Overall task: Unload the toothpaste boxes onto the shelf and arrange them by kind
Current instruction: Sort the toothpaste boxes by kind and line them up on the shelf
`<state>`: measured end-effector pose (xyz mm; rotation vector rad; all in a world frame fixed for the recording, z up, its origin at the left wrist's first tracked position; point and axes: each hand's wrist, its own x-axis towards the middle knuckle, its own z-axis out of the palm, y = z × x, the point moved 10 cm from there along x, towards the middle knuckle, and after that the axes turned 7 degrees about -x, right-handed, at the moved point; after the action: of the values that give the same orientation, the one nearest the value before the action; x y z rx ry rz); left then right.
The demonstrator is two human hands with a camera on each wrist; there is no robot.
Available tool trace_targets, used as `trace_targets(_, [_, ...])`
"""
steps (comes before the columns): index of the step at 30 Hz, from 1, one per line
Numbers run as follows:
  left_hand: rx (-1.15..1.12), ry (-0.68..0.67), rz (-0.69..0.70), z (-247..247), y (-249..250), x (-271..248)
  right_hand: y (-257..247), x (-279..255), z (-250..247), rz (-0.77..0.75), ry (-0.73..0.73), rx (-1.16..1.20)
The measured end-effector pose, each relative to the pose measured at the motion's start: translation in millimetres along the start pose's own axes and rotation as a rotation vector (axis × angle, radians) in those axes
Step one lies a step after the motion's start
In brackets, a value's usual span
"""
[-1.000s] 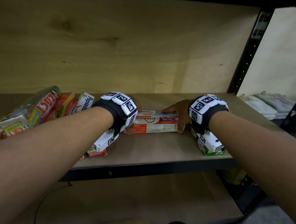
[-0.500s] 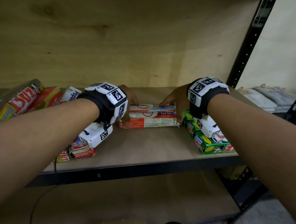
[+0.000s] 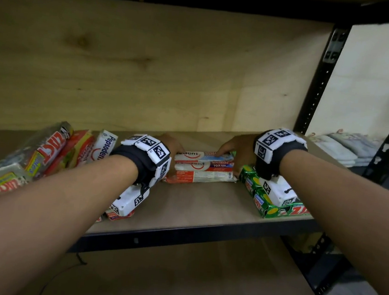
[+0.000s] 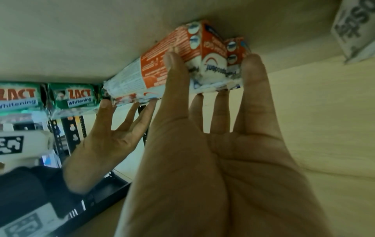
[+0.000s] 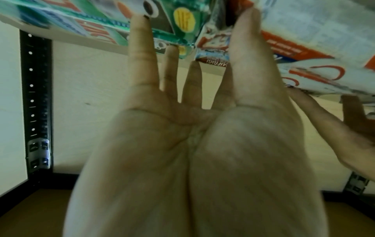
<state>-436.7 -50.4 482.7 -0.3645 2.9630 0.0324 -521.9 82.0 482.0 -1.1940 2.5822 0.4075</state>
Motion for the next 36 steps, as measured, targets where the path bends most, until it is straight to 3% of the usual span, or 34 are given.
trace_targets(10, [-0.12, 0.173, -0.06, -47, -41, -71, -30, -37, -13, 0.097, 0.139, 0.023])
trace_targets(21, [-0.046, 0.128, -0.149, -50, -124, -155, -166, -55, -46, -0.04, 0.196, 0.131])
trace_targets(29, [-0.122, 0.162, -0.1, -37, -131, -175, -247, -43, -25, -0.144, 0.12, 0.237])
trace_targets(36, [-0.135, 0.184, -0.08, -36, -132, -172, -262, -42, -17, -0.186, 0.07, 0.252])
